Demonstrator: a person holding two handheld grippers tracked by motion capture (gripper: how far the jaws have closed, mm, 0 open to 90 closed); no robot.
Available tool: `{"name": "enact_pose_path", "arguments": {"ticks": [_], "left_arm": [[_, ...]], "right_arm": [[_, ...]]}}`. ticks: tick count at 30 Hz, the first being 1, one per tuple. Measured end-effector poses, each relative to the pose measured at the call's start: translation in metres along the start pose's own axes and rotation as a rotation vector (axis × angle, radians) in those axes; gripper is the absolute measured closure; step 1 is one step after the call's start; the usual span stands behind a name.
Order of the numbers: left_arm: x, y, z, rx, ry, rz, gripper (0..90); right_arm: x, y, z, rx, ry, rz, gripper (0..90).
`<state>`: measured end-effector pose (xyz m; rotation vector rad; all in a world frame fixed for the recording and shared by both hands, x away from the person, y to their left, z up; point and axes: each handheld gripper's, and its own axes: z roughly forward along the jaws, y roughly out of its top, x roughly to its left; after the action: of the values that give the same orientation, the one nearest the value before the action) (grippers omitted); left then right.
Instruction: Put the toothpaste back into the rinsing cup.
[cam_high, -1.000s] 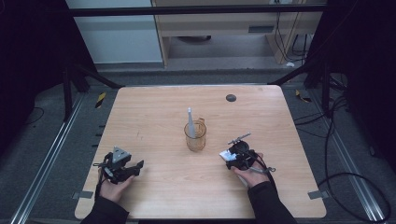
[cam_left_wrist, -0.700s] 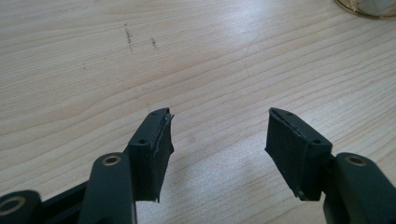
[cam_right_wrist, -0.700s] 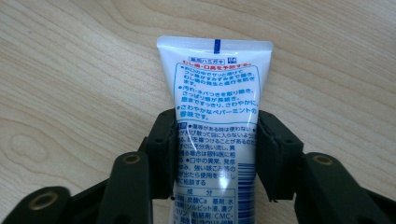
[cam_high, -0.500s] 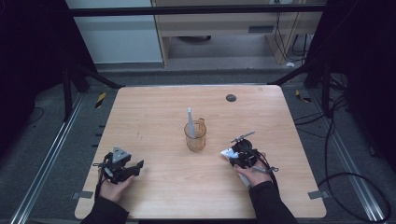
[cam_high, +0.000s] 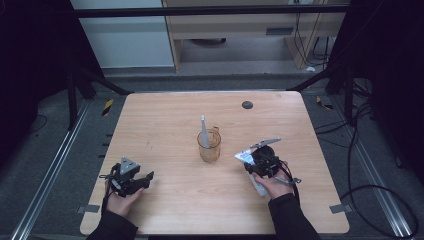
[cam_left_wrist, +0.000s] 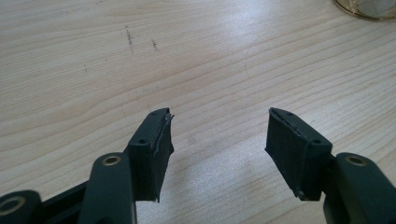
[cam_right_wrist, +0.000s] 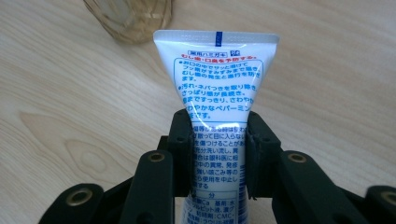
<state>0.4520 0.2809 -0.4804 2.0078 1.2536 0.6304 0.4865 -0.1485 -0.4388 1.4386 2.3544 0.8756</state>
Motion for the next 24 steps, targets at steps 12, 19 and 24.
{"name": "enact_pose_path", "arguments": {"ticks": [12, 19, 24], "left_arm": [[0.000, 0.000, -0.001, -0.001, 0.002, -0.002, 39.7], [0.000, 0.000, -0.001, -0.002, 0.003, -0.002, 39.7], [0.000, 0.000, 0.000, -0.001, 0.003, -0.003, 39.7]], "right_arm": [[0.001, 0.018, -0.022, -0.209, 0.022, 0.022, 69.3], [0.002, 0.032, -0.030, -0.311, 0.042, 0.045, 69.3], [0.005, 0.040, -0.033, -0.391, 0.046, 0.067, 69.4]]}}
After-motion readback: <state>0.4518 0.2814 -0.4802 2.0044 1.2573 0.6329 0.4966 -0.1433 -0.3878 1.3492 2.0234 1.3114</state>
